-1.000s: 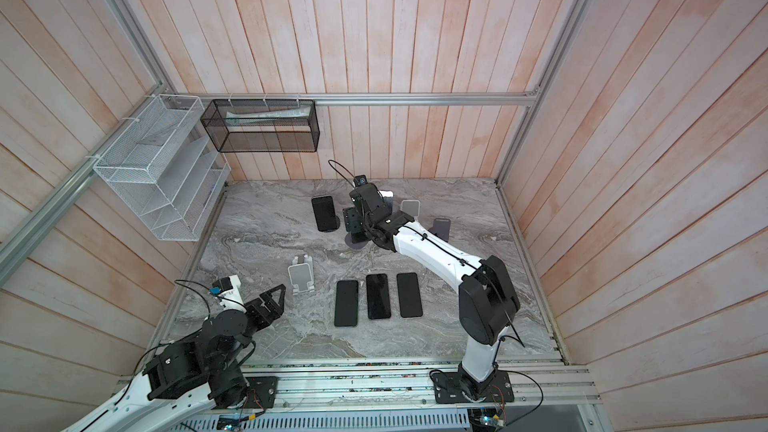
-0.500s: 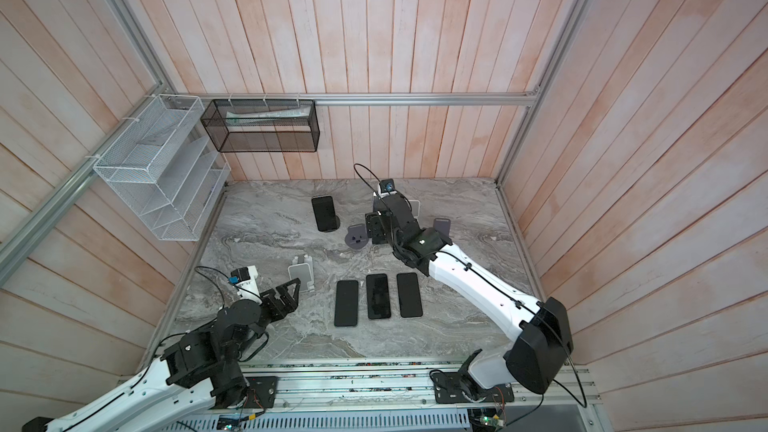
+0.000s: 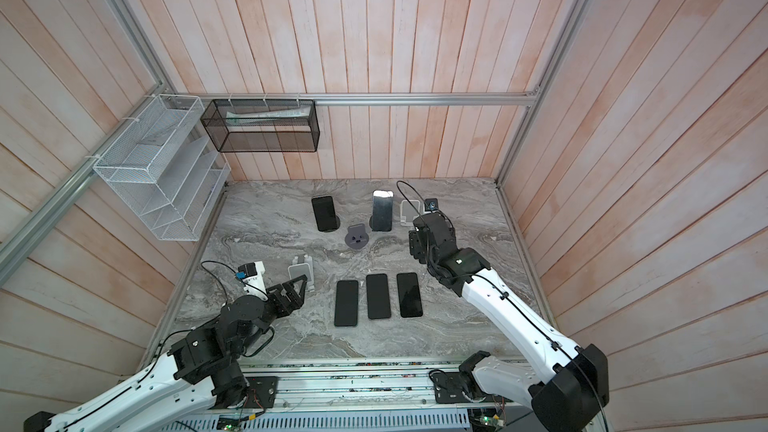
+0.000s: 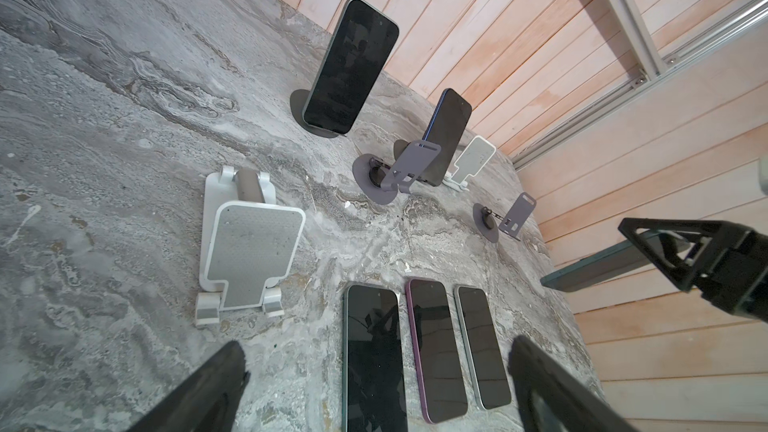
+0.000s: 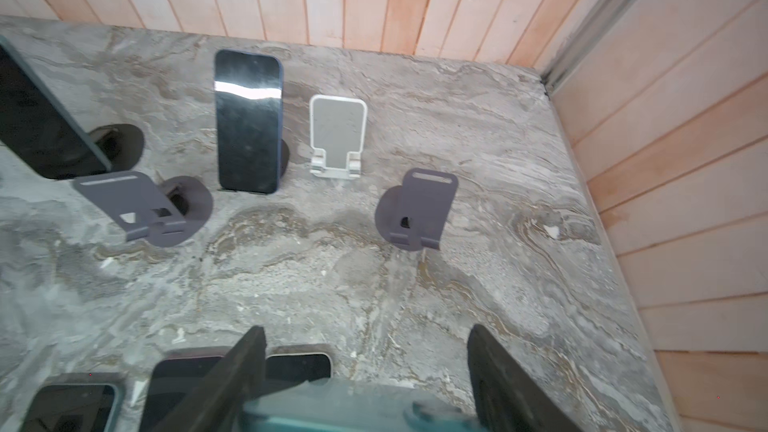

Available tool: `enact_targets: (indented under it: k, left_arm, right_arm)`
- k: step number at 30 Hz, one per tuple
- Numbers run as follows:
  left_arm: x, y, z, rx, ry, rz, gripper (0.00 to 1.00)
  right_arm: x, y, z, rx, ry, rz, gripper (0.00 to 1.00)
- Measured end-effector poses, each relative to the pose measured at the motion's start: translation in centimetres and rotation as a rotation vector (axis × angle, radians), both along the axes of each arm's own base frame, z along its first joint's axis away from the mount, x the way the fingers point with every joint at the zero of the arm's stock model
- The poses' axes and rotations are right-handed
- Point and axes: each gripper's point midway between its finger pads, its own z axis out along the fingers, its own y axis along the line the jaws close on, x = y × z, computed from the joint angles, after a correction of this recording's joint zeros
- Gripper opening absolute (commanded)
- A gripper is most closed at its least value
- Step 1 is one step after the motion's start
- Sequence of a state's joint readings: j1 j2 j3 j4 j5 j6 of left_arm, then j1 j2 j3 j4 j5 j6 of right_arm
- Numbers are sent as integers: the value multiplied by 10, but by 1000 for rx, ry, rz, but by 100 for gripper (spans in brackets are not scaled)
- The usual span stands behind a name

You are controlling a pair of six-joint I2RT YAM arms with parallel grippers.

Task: Remove the phone from the phone stand
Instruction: 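Lift the dark phone up off its round stand with the right gripper, then carry the dark phone toward the robot and lower it beside the flat phones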

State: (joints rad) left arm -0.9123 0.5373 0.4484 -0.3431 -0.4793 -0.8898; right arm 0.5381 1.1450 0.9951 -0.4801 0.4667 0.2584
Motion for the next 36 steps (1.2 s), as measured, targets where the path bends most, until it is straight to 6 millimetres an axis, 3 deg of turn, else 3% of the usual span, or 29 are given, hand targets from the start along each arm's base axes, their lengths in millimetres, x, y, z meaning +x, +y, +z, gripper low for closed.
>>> enact_targets:
  k: [3, 8, 27, 36]
  left_arm:
    - [0, -2, -2, 2, 8, -9, 100]
    - [-1, -5, -3, 3, 20, -26, 100]
    - [1, -22, 2, -26, 29, -85, 100]
    - [4, -24, 1, -22, 29, -88, 100]
  right_arm:
    - [-3, -22, -17, -20, 28, -51, 66]
    - [-7, -33, -38, -29, 81, -67, 66]
    - [-2, -38, -82, -23, 242, -23, 66]
    - [9, -34, -83, -7, 293, -10, 65]
